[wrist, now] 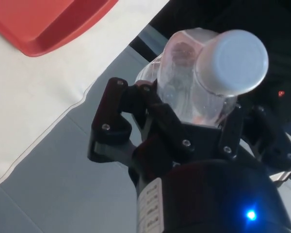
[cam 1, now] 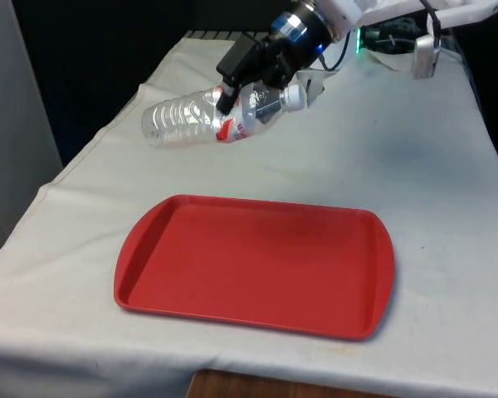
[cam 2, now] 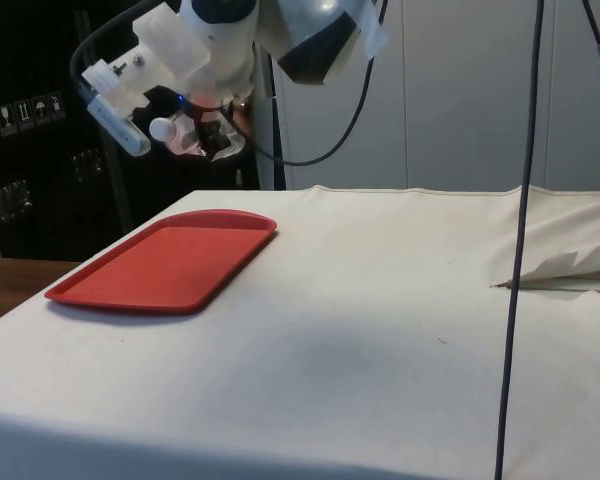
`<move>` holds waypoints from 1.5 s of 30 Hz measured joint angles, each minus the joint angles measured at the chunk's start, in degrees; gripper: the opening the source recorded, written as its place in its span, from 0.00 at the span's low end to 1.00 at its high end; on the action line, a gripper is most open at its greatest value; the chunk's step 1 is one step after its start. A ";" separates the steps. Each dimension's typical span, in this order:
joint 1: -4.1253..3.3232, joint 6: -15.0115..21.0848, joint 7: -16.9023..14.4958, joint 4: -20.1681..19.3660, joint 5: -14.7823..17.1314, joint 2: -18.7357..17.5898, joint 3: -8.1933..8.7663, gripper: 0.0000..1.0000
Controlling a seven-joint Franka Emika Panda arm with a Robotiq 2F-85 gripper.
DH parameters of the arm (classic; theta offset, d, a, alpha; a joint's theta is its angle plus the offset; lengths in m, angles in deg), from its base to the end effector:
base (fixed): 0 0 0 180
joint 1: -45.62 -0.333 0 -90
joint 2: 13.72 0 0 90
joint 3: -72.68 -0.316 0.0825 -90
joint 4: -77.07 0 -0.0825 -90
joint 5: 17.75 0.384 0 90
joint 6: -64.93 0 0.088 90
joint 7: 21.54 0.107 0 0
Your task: Place the bottle upright on the tray.
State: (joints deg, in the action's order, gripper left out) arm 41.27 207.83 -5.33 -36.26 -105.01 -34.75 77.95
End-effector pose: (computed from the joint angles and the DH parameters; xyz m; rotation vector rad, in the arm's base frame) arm 0.6219 -0.0019 0.2930 1.9272 1.0067 0.2689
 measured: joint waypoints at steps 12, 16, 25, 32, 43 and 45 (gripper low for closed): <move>0.00 1.09 7.16 0.06 -2.01 0.00 0.00 0.14; 0.00 1.32 9.80 0.06 -2.92 0.00 0.00 0.14; 0.00 2.06 14.32 0.06 -3.67 0.06 0.00 0.14; 0.00 2.86 19.65 0.06 -5.27 0.06 0.00 0.14; 0.00 3.84 25.27 0.06 -6.02 0.11 0.00 0.14; 0.00 4.18 27.33 0.06 -6.70 0.11 0.06 0.14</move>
State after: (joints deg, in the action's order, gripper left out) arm 41.27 212.01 22.00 -36.20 -111.72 -34.63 78.01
